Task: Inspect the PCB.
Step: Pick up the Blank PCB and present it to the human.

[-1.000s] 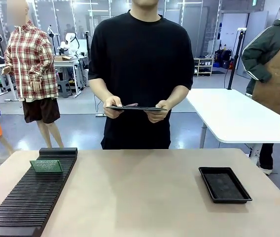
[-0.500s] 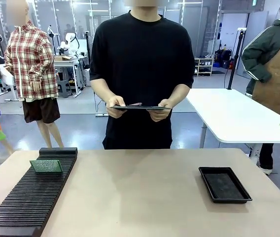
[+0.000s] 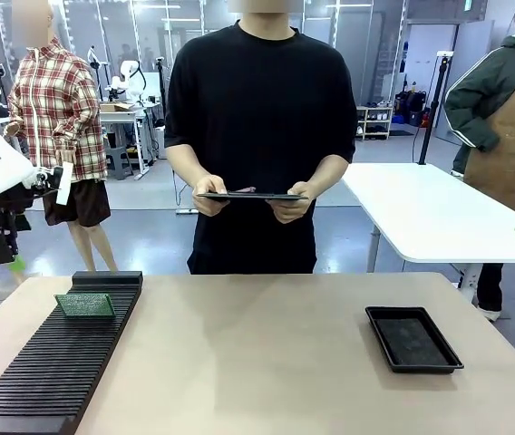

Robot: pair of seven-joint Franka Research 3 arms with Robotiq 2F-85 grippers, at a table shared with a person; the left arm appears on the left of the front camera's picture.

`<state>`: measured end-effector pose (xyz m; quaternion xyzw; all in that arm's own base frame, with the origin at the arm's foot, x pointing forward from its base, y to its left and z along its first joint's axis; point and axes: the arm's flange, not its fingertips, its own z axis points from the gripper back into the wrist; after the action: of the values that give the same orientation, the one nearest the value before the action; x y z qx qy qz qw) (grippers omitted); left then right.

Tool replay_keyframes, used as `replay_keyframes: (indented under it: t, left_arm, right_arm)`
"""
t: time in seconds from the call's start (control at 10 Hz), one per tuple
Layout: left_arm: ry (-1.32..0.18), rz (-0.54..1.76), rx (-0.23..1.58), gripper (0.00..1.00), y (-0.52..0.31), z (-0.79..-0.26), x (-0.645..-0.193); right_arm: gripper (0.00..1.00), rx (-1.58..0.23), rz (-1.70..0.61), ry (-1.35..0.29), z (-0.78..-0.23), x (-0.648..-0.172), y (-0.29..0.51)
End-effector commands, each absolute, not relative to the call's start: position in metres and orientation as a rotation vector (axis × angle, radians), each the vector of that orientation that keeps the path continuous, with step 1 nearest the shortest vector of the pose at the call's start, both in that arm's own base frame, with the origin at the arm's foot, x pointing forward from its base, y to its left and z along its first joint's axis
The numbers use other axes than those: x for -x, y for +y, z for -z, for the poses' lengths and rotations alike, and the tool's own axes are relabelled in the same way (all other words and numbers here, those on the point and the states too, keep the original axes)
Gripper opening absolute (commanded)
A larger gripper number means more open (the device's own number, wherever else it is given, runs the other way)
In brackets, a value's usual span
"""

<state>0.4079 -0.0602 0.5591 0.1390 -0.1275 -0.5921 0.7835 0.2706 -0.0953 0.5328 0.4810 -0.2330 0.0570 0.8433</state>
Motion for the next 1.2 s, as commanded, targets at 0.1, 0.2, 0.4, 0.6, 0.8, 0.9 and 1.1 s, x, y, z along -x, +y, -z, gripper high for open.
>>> replay_keyframes:
  t: [0.1, 0.2, 0.4, 0.6, 0.8, 0.9, 1.1]
  left_arm:
    - [-0.286, 1.22, -0.317, 1.0, -0.065, -0.564, -0.4]
    - [-0.286, 1.22, -0.317, 1.0, -0.065, -0.564, -0.4]
    - [-0.296, 1.334, -0.271, 1.0, -0.05, -0.547, -0.421]
    - [-0.417, 1.483, -0.333, 1.0, -0.027, -0.511, -0.451]
    - [-0.368, 1.529, -0.278, 1.0, -0.017, -0.478, -0.481]
    - [-0.362, 1.565, -0.256, 1.0, -0.014, -0.465, -0.494]
    - [-0.316, 1.602, -0.202, 1.0, -0.006, -0.438, -0.52]
  right_arm:
    - [1.0, -1.025, -0.141, -0.512, -0.533, -0.273, -0.095]
    - [1.0, -1.025, -0.141, -0.512, -0.533, -0.273, -0.095]
    - [1.0, -1.025, -0.141, -0.512, -0.533, -0.273, -0.095]
    - [1.0, -1.025, -0.141, -0.512, -0.533, -0.273, -0.095]
    - [1.0, -1.025, -0.141, -0.512, -0.533, -0.273, -0.095]
    - [1.0, -1.025, -0.141, -0.512, -0.533, -0.273, -0.095]
    - [1.0, -1.025, -0.141, -0.512, -0.533, -0.273, -0.095]
